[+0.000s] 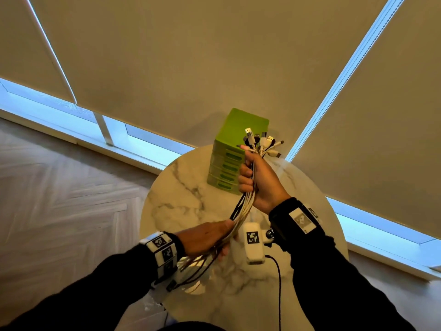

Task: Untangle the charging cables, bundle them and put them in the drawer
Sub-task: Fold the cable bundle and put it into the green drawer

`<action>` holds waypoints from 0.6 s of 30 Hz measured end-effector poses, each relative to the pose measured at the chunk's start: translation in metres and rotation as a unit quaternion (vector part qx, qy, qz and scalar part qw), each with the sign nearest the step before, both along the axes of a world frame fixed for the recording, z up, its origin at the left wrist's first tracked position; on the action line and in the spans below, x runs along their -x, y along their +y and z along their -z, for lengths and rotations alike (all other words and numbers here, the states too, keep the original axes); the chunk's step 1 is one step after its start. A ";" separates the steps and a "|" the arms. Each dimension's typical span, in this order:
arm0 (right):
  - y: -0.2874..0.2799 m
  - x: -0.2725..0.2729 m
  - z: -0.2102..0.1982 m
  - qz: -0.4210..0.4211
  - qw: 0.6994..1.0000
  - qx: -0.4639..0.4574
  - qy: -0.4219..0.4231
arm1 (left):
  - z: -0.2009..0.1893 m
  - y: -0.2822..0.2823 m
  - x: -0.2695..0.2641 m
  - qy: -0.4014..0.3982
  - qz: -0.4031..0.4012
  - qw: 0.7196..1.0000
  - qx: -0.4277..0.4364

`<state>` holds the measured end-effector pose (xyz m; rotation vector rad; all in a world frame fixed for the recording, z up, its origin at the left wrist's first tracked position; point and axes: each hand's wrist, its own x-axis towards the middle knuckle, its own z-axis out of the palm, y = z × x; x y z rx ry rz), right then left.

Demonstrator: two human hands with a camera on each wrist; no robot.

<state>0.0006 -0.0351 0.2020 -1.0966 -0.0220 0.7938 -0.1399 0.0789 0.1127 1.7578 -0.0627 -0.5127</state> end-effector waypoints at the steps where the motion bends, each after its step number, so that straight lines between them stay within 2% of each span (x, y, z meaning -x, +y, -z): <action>1: -0.003 0.001 0.000 -0.009 1.000 0.017 -0.010 | 0.002 -0.007 0.000 0.012 0.009 1.000 0.000; 4: -0.018 0.001 0.005 -0.043 0.993 0.102 -0.040 | 0.013 -0.007 -0.006 -0.046 0.012 0.994 -0.103; 6: -0.028 0.002 0.013 -0.061 0.985 0.156 -0.045 | 0.016 0.003 -0.011 -0.103 0.029 0.976 -0.190; 9: -0.039 0.009 0.025 -0.084 0.979 0.180 -0.036 | 0.013 0.013 -0.018 -0.128 0.070 0.951 -0.273; 11: -0.042 0.015 0.034 -0.114 0.976 0.184 -0.028 | 0.011 0.016 -0.020 -0.140 0.099 0.935 -0.312; 15: -0.041 0.026 0.047 -0.221 0.944 0.244 -0.032 | 0.007 0.021 -0.022 -0.178 0.139 0.902 -0.368; 18: -0.040 0.038 0.055 -0.271 0.938 0.213 0.033 | 0.008 0.027 -0.022 -0.189 0.134 0.894 -0.384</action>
